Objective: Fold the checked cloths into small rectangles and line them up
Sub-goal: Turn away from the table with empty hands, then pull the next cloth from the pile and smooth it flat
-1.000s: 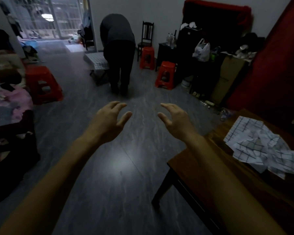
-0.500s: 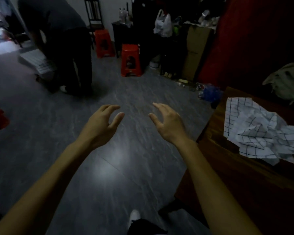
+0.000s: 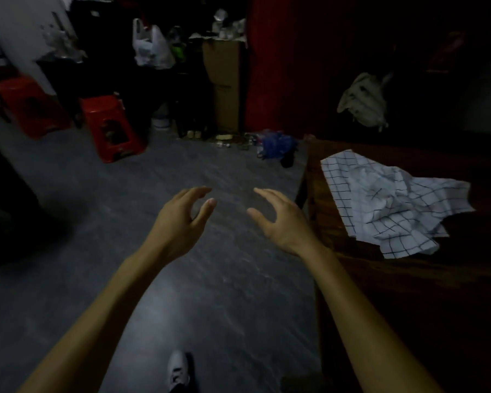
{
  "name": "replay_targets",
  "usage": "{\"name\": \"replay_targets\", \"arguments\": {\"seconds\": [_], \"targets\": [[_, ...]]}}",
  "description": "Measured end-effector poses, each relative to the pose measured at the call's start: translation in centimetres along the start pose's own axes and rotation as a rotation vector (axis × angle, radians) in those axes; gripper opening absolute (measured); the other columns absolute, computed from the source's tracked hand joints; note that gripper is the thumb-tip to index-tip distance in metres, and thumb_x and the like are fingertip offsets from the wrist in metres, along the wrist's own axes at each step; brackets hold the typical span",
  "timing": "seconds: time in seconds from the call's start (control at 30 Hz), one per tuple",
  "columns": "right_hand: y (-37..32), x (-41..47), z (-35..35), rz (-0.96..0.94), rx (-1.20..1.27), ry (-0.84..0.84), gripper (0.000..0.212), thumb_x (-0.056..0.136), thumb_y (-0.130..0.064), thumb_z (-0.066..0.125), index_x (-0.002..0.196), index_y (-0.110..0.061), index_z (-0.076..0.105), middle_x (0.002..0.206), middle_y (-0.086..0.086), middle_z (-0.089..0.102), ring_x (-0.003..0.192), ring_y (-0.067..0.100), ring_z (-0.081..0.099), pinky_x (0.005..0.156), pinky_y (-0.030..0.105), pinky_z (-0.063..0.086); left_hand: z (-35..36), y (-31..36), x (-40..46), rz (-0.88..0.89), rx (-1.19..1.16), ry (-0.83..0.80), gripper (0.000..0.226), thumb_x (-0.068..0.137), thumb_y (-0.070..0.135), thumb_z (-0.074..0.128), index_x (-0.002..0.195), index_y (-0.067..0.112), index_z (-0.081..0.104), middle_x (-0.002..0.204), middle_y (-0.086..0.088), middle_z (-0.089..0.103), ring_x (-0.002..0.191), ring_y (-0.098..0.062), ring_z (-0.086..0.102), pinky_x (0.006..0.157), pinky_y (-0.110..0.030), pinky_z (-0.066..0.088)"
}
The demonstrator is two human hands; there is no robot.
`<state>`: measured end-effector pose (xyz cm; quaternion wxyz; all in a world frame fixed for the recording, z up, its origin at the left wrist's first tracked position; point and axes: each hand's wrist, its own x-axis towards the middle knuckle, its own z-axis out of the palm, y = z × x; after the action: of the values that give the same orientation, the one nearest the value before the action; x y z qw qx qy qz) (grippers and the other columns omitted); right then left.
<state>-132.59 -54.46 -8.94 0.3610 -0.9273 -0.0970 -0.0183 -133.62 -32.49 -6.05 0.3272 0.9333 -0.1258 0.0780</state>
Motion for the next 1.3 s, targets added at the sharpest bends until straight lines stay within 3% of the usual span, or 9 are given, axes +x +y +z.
{"name": "replay_targets", "arguments": {"seconds": [0.13,0.27,0.6,0.8,0.97,1.07,1.17,1.3], "targets": [[0.0,2.5,0.5,0.115,-0.008,0.100,0.056,0.092,-0.048,0.052,0.142,-0.027,0.039,0.148,-0.004,0.036,0.134,0.011,0.034,0.106,0.024,0.030,-0.3,-3.3,6.2,0.167,-0.072,-0.110,0.049,0.092,0.046,0.039,0.129,0.016,0.052,0.123,-0.006,0.058,0.108,-0.017,0.055,0.083,-0.028,0.044],[-1.1,4.4,0.1,0.253,-0.037,0.225,0.053,0.093,-0.043,0.053,0.141,-0.025,0.040,0.147,-0.005,0.037,0.132,0.009,0.035,0.103,0.022,0.030,-0.7,-5.2,12.0,0.308,-0.139,-0.230,0.049,0.093,0.045,0.039,0.129,0.016,0.051,0.125,-0.007,0.057,0.109,-0.018,0.055,0.087,-0.034,0.047],[2.2,7.5,-1.6,0.467,-0.120,0.455,0.049,0.094,-0.037,0.054,0.139,-0.022,0.044,0.142,-0.004,0.044,0.129,0.008,0.040,0.106,0.025,0.034,6.5,-3.2,23.1,0.531,-0.224,-0.394,0.041,0.095,0.038,0.044,0.125,0.013,0.054,0.124,-0.007,0.058,0.112,-0.018,0.054,0.083,-0.024,0.039],[9.5,9.0,-3.8,0.583,-0.101,0.574,0.047,0.095,-0.035,0.054,0.138,-0.021,0.045,0.140,-0.005,0.047,0.122,-0.001,0.040,0.097,0.011,0.030,14.4,0.6,29.2,0.629,-0.233,-0.531,0.039,0.096,0.039,0.042,0.126,0.018,0.053,0.123,-0.004,0.058,0.103,-0.009,0.052,0.079,-0.022,0.038],[15.7,9.8,-6.5,0.697,-0.042,0.657,0.046,0.095,-0.029,0.054,0.138,-0.017,0.045,0.139,0.002,0.048,0.126,0.013,0.043,0.097,0.016,0.030,20.1,5.5,34.0,0.732,-0.162,-0.664,0.042,0.095,0.044,0.039,0.128,0.021,0.050,0.126,-0.001,0.055,0.098,-0.001,0.049,0.072,-0.008,0.033],[19.4,10.4,-8.6,0.764,-0.072,0.669,0.046,0.094,-0.028,0.055,0.138,-0.016,0.045,0.138,0.004,0.050,0.124,0.017,0.046,0.096,0.019,0.033,22.9,9.2,36.8,0.788,-0.160,-0.730,0.045,0.094,0.044,0.038,0.131,0.020,0.049,0.131,-0.003,0.053,0.100,-0.001,0.049,0.079,-0.017,0.039],[22.4,10.5,-10.0,0.826,-0.056,0.707,0.045,0.093,-0.027,0.056,0.136,-0.018,0.048,0.134,0.004,0.053,0.121,0.020,0.049,0.096,0.026,0.040,25.8,12.0,38.7,0.829,-0.188,-0.768,0.047,0.094,0.043,0.041,0.131,0.016,0.050,0.133,-0.005,0.052,0.111,-0.013,0.053,0.087,-0.028,0.046],[25.7,10.5,-11.0,0.926,-0.088,0.728,0.044,0.091,-0.026,0.059,0.133,-0.015,0.050,0.131,0.008,0.054,0.117,0.024,0.052,0.093,0.029,0.044,30.1,14.5,39.9,0.878,-0.220,-0.815,0.041,0.094,0.036,0.048,0.129,0.015,0.052,0.131,-0.007,0.055,0.115,-0.018,0.052,0.086,-0.022,0.037]]}}
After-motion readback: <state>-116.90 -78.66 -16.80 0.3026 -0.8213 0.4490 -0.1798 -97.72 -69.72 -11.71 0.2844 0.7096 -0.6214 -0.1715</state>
